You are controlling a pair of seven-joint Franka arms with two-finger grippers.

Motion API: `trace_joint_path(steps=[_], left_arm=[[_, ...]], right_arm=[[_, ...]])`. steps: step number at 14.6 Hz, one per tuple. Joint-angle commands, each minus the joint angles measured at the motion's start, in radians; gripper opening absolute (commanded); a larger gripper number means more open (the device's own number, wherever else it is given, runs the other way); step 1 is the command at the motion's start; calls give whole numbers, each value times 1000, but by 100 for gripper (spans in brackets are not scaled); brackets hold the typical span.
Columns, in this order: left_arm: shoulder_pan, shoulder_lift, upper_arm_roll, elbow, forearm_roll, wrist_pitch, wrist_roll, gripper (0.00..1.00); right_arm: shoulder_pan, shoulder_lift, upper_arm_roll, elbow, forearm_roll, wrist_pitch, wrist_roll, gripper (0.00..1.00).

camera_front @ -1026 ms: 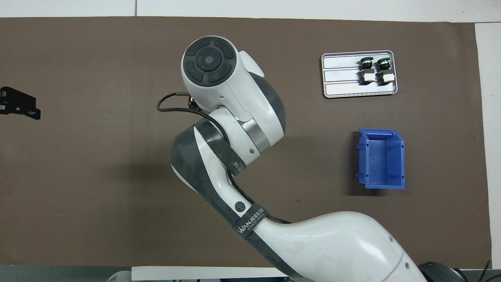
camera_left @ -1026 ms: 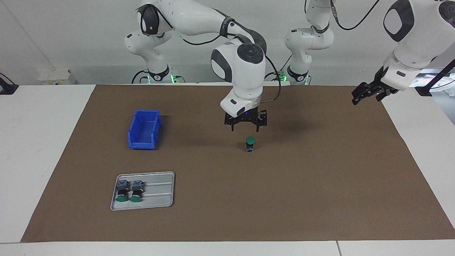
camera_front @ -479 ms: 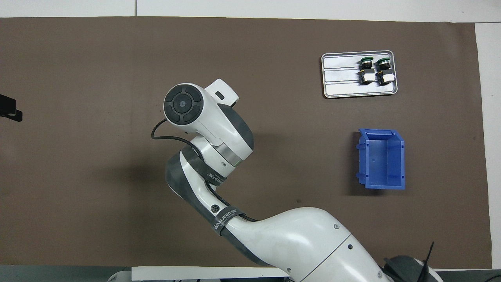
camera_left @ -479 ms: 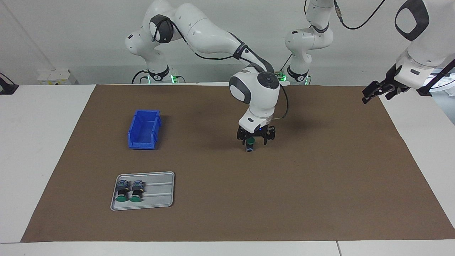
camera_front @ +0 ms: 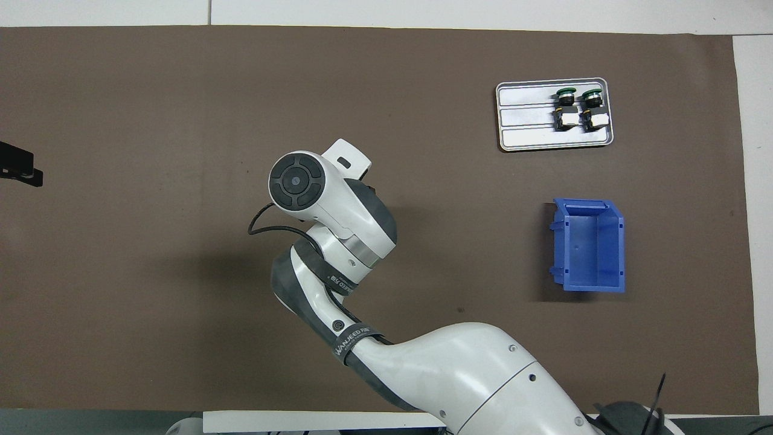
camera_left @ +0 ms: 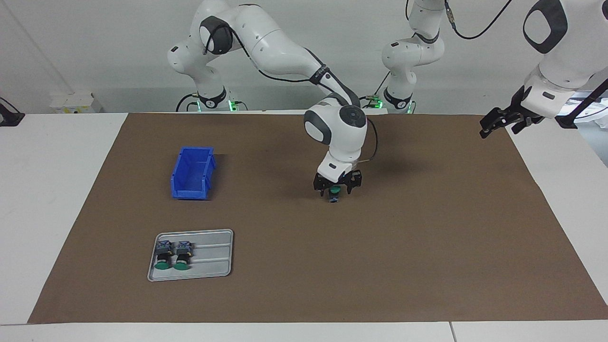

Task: Place and press button with both arms

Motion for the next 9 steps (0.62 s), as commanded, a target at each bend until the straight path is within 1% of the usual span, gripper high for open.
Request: trace_joint_path(steps=[1,2,3,5,7,8,9], left_arm=[[23,-12,-13,-2,12,-7,2,100],[22,-12,-13,-3,12,-7,-1,100],[22,-15,-13,-6,12,-10,2,100],[23,-17,-10,-11,12,-10,5,100],[23,-16,-10,-9,12,-4,-2,100],[23,-17,-10,-9,12,-6,-4,100],[23,-17,-10,-9,12,-6,-5,100]], right_arm=[[-19,-41,26,-61,13,24,-35,99],[-35,-45,38,-79,26,24,-50,98],[-49,-52,52,-84,36,24,-85,96],[-52,-52,58,-82,46,24,-92,86],[-52,-52,63,-82,50,24,-96,65],[-54,-52,63,-82,50,24,-98,50],[-55,-52,63,-82,53,24,-99,26]])
